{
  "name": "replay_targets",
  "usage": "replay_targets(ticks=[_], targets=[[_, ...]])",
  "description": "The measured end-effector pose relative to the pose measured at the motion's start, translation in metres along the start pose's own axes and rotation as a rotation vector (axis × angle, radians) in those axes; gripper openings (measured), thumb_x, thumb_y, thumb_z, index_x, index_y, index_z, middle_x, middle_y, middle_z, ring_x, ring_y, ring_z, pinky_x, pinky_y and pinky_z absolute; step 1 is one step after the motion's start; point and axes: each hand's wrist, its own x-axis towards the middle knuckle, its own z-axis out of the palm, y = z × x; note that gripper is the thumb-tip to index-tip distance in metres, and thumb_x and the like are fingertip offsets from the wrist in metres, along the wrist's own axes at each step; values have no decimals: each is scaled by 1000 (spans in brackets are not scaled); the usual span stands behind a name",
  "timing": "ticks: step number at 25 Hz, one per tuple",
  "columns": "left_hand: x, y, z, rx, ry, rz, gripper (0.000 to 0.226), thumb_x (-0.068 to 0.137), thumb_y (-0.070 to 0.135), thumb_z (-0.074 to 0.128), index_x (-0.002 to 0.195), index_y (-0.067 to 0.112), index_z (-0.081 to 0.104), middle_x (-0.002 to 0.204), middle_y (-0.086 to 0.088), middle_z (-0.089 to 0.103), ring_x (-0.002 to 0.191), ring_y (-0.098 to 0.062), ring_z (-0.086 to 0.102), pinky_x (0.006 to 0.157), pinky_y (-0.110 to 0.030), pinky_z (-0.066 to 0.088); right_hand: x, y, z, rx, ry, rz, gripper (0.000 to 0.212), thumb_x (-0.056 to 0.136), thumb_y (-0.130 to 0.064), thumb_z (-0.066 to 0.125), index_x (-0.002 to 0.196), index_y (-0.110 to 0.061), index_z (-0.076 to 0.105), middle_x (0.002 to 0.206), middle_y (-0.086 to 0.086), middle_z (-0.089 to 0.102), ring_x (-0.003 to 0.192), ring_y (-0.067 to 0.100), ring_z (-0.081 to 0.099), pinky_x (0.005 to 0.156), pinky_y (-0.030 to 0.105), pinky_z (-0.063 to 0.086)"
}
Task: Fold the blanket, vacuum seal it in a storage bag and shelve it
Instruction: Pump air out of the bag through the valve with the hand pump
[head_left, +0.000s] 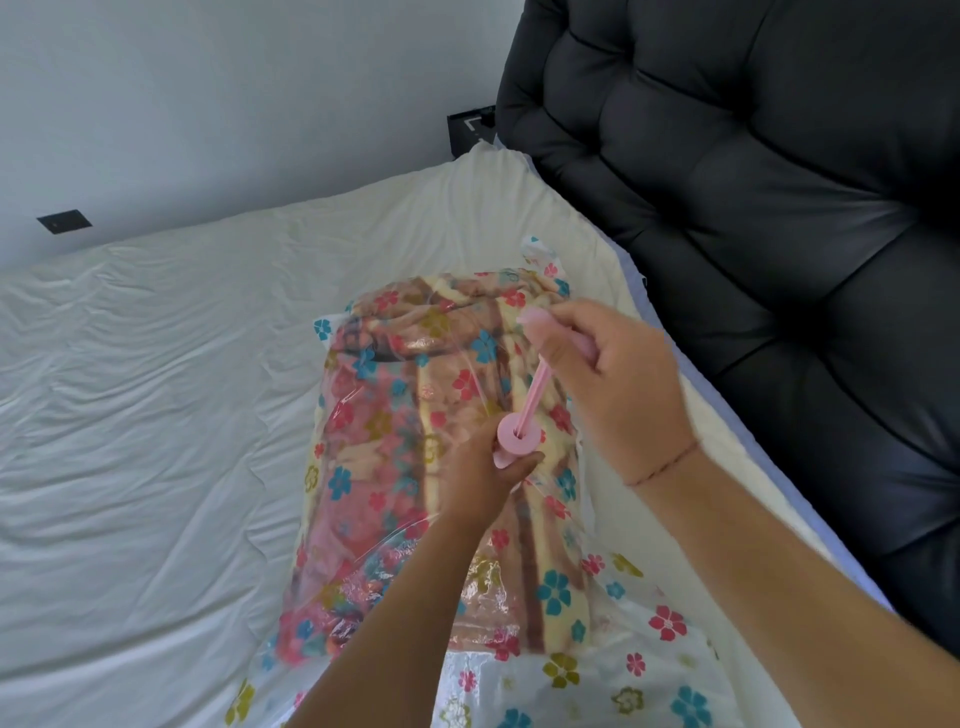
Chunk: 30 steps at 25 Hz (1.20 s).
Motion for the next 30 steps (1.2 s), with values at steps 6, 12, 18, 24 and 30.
replay_targets(ticks=[6,12,18,24,30], targets=[[-5,3,4,-9,11,18,44,71,43,72,111,27,62,99,12,69,92,-9,64,81,-35,53,-23,19,23,-141,-326,228,32,97,-41,48,108,-20,68,86,-1,69,82,16,64,75,32,52],[-4,4,2,-36,-25,7,39,73,32,74,110,26,63,97,11,69,90,-8,64,79,-27,51,-28,24,27,-163,-180,135,36,96,-46,44,104,-18,66,80,-3,67,77,13,63,67,29,51],[0,6,-3,-47,-10,4,45,74,42,74,115,36,57,105,12,69,98,-9,63,85,-25,49,5,-3,3,-69,-29,59,33,95,-46,51,92,-19,70,68,-9,64,66,9,60,64,26,50],[-8,4,4,-38,-19,-9,44,70,39,69,108,18,64,95,7,70,86,-12,65,74,-31,50,-41,32,46,-247,-417,236,43,95,-52,43,115,-21,65,95,4,70,94,25,64,81,36,50],[-2,8,-4,-57,10,-21,56,67,54,67,118,30,59,104,10,69,98,-11,63,87,-36,52,9,-8,10,-57,66,-35,36,94,-48,50,91,-17,68,65,-8,59,62,10,57,56,21,43]])
